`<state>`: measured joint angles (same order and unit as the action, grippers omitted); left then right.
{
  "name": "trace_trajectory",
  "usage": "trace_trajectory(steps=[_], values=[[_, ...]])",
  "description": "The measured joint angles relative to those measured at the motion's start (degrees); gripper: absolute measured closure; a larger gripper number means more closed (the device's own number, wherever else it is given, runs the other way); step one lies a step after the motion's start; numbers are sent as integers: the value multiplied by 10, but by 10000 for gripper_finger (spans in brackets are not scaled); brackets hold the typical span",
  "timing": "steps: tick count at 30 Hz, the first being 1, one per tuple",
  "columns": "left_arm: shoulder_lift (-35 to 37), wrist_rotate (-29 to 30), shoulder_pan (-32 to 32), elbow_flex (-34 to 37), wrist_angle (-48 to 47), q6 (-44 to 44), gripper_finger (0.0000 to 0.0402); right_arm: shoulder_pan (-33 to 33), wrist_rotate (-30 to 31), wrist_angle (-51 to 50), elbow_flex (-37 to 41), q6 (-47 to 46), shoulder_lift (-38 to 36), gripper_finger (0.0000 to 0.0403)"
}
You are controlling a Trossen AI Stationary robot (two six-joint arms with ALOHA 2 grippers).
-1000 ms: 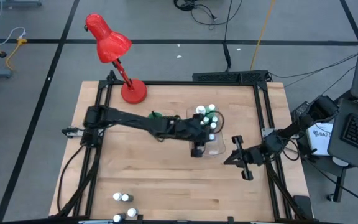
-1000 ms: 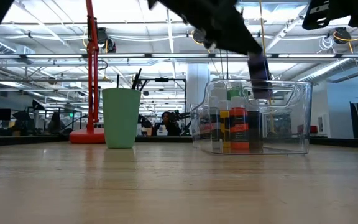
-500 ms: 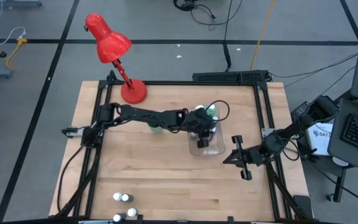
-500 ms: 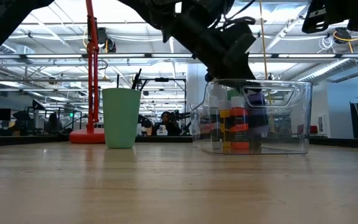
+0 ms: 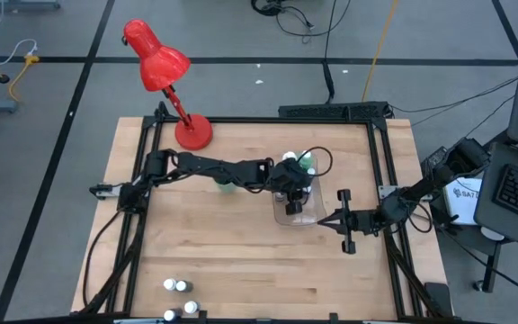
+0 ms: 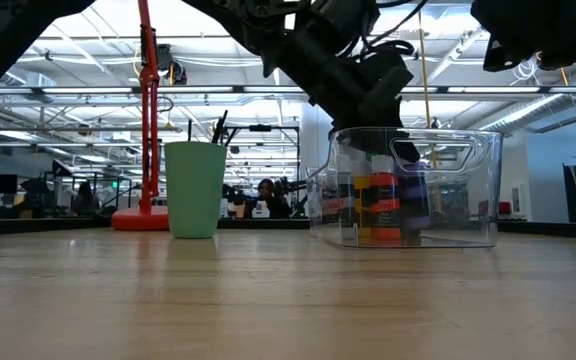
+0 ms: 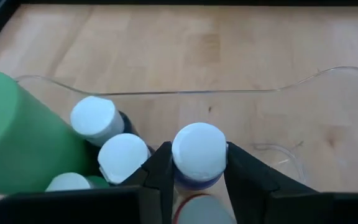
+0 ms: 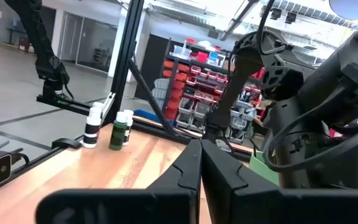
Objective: Pick & Place Paint Supplies
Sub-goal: Put the small purple paint bottle into the transparent bin, then put the small green paint bottle into the transparent bin
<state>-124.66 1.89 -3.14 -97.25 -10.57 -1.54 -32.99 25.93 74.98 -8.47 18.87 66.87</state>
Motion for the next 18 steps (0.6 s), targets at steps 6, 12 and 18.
trace_trajectory(steps=[6,12,18], values=[[0,-18,2,0,2,-13,216,0,-2,0,0,0,0,399],[35,-18,5,-6,-19,-29,165,0,-2,-2,0,0,0,399],[132,-19,15,-7,-102,-23,159,0,-2,-3,0,-1,0,399]])
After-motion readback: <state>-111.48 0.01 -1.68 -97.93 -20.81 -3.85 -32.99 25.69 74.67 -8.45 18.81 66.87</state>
